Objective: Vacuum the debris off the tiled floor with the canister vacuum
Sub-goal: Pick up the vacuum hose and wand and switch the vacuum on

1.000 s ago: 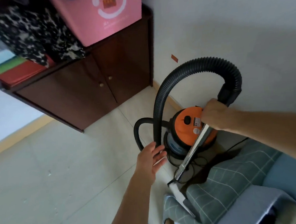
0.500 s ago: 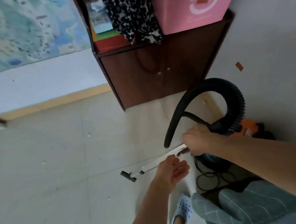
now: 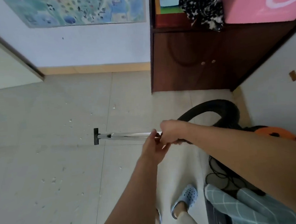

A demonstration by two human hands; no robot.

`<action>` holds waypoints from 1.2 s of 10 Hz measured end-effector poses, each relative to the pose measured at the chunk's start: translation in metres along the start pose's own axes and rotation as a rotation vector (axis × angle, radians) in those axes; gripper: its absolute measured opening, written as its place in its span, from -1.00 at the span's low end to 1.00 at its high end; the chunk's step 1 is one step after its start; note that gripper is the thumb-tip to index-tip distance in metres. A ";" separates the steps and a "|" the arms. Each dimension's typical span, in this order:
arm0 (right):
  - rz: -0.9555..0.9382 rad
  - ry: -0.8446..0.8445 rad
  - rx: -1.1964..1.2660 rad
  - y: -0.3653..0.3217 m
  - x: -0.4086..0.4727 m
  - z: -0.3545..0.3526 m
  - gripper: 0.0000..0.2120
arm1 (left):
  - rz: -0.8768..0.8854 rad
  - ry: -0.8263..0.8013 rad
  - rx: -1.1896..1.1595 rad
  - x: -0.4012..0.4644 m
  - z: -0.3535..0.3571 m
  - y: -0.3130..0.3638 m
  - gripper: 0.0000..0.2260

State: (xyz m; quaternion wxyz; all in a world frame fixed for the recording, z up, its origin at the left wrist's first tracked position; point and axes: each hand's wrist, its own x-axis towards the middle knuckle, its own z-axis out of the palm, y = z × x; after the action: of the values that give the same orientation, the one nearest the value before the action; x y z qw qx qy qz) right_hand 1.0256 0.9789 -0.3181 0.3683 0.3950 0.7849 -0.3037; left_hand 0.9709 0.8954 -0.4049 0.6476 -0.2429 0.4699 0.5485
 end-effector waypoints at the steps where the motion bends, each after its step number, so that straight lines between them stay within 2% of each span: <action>1: -0.081 0.031 -0.066 -0.024 0.003 -0.005 -0.91 | -0.011 -0.009 -0.077 0.005 -0.016 0.026 -0.79; 2: -0.161 -0.092 -0.256 -0.043 -0.003 -0.007 -0.80 | -0.025 0.035 -0.227 0.007 -0.033 0.049 -0.82; 3: -0.118 -0.317 -0.062 -0.046 -0.009 -0.003 -0.59 | -0.006 0.113 -0.276 0.005 -0.055 0.072 -0.85; 4: -0.081 -0.532 0.375 -0.044 -0.009 0.011 -0.47 | -0.005 0.144 -0.283 0.009 -0.072 0.086 -0.77; 6: -0.114 -0.681 0.548 -0.059 0.000 0.036 -0.45 | 0.055 0.222 -0.083 0.014 -0.083 0.099 -0.80; 7: -0.165 -0.730 0.640 -0.054 0.013 0.038 -0.53 | 0.092 0.272 0.053 0.018 -0.079 0.107 -0.86; 8: -0.168 -0.689 0.736 -0.044 0.025 0.039 -0.46 | 0.148 0.297 0.156 0.024 -0.073 0.111 -0.80; 9: -0.093 -0.445 0.821 -0.029 0.038 0.045 -0.42 | 0.182 0.303 0.257 0.030 -0.071 0.111 -0.75; 10: -0.048 -0.128 0.438 -0.005 0.048 0.053 -0.60 | 0.214 0.295 0.309 0.033 -0.066 0.104 -0.74; 11: 0.066 -0.206 0.134 0.023 0.049 0.066 -0.84 | 0.215 0.294 0.349 0.037 -0.059 0.092 -0.69; 12: 0.143 -0.205 0.118 0.058 0.063 0.095 -0.91 | 0.227 0.293 0.383 0.045 -0.049 0.076 -0.49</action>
State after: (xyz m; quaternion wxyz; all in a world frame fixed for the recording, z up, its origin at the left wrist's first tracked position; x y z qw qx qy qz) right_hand 1.0800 0.9601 -0.4323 0.4436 0.4377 0.6938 -0.3609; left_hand 0.8807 0.8974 -0.4508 0.5410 -0.1385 0.6782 0.4777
